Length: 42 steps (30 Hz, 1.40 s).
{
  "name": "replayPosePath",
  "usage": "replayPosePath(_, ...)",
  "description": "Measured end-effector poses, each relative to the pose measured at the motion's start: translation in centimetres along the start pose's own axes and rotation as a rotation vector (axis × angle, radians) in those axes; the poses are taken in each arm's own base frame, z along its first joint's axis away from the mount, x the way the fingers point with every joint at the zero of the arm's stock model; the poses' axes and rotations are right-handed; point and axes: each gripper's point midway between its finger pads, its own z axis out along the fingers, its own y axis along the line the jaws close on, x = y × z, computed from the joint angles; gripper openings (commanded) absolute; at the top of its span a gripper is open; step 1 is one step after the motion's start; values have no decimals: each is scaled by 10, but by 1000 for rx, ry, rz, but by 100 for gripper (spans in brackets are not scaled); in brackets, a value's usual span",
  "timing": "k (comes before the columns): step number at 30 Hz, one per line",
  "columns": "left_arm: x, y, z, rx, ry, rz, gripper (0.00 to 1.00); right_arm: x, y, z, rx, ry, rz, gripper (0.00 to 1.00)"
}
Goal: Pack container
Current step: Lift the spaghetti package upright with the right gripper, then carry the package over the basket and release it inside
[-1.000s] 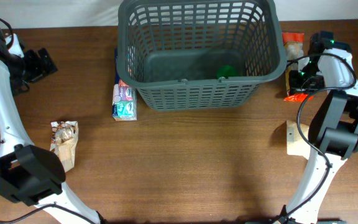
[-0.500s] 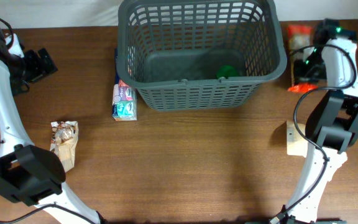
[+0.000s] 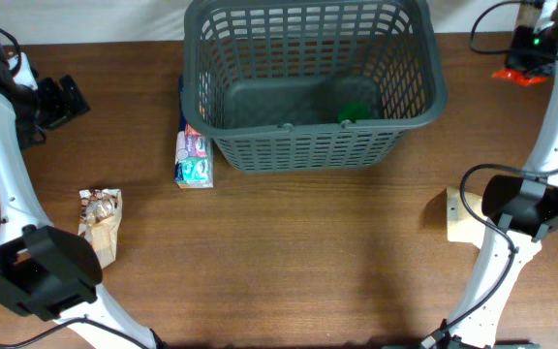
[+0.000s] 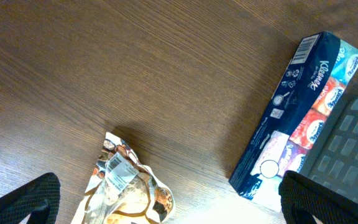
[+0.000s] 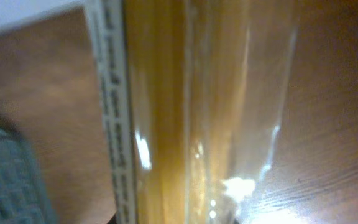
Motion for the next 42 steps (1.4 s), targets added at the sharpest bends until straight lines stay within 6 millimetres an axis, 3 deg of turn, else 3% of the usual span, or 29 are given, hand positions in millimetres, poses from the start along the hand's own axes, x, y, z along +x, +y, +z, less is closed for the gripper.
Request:
replayPosePath(4,0,0,0,0,0,0,99,-20,13,-45,-61,-128,6,4)
replayPosePath(9,0,0,0,0,0,0,99,-28,40,-101,-125,-240,-30,4)
replayPosePath(15,0,0,0,0,0,0,99,-30,91,-163,-213,-368,-114,4)
replayPosePath(21,0,0,0,0,0,0,99,-29,152,-203,-316,-468,-212,4)
replayPosePath(30,0,0,0,0,0,0,99,9,239,-221,-445,-450,-405,4)
replayPosePath(35,0,0,0,0,0,0,99,34,256,-213,-432,-411,-641,4)
replayPosePath(42,0,0,0,0,0,0,99,48,255,-169,-381,-305,-849,4)
